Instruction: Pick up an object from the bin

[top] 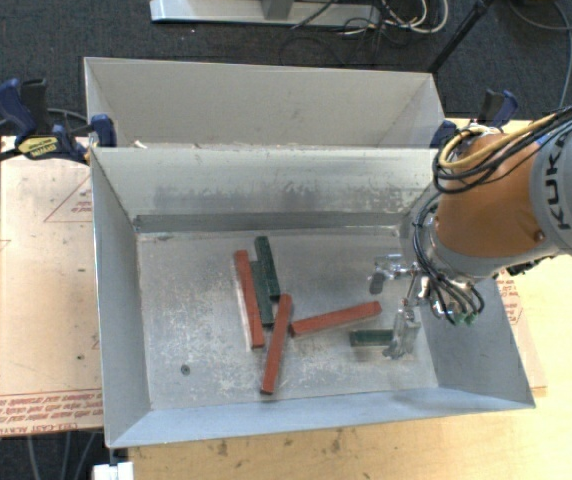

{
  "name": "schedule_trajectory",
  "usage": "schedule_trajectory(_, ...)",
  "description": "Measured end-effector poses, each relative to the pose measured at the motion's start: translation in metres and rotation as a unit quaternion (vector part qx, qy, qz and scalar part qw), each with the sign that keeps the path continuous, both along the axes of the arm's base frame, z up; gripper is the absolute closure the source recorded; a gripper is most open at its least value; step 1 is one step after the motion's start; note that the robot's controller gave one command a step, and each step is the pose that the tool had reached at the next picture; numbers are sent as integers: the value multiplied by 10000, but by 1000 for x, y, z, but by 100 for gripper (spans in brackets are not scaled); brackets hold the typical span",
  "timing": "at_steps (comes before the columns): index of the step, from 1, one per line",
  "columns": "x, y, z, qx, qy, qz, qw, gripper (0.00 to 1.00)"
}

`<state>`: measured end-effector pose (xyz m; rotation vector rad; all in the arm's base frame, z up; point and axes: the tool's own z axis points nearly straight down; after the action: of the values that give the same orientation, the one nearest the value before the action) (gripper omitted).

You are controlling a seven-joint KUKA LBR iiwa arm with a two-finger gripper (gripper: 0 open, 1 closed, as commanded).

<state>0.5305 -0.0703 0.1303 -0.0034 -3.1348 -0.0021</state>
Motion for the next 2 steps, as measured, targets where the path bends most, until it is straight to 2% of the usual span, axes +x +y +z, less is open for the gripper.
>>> schedule_trajectory(1, -11, 93, -64, 17, -4, -376, 9993, 0)
schedule_trajectory(2, 0, 99, -30, 5, -56, 2019, 9794, 0)
